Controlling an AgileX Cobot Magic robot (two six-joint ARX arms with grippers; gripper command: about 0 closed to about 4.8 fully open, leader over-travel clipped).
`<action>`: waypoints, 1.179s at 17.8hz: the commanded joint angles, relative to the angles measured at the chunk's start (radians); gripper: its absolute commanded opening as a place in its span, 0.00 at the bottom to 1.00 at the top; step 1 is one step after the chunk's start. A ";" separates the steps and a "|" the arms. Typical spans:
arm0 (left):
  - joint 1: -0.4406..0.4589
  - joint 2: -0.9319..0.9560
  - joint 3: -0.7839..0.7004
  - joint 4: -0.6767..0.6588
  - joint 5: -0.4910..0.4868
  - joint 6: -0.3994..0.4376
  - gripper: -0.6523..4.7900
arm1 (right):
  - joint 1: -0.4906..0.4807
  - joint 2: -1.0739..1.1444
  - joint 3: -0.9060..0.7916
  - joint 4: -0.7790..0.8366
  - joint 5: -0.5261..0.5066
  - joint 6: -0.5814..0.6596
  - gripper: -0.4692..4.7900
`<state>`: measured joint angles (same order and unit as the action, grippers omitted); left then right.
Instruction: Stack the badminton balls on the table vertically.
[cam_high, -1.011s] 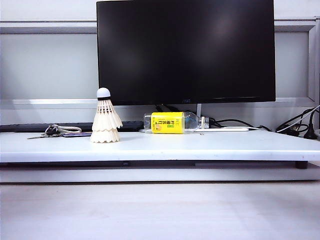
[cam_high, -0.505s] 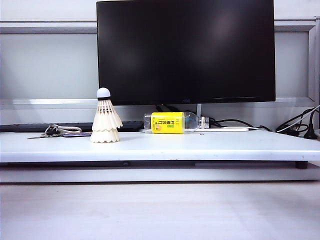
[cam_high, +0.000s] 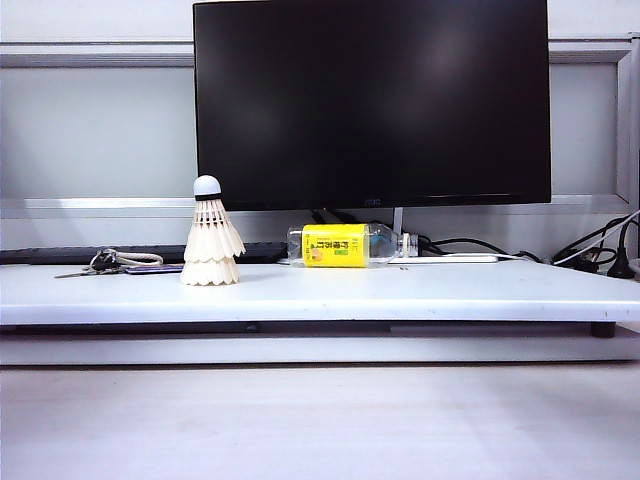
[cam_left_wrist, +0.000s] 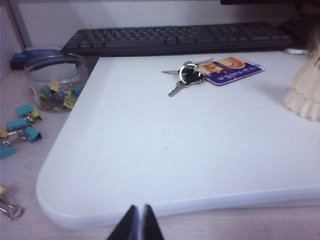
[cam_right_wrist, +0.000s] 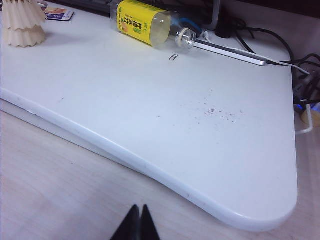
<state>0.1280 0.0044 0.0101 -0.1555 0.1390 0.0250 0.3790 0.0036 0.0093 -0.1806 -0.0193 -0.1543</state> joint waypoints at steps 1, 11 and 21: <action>0.000 -0.003 -0.005 -0.014 0.007 0.020 0.17 | 0.000 -0.002 0.000 -0.002 -0.004 0.004 0.08; 0.000 -0.003 -0.004 -0.006 0.108 0.023 0.17 | -0.091 -0.002 0.000 -0.001 0.002 0.004 0.08; 0.000 -0.003 -0.004 -0.007 0.082 -0.023 0.16 | -0.364 -0.002 0.000 -0.002 0.002 0.004 0.08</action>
<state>0.1280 0.0040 0.0097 -0.1497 0.2192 0.0341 0.0257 0.0036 0.0093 -0.1806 -0.0185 -0.1543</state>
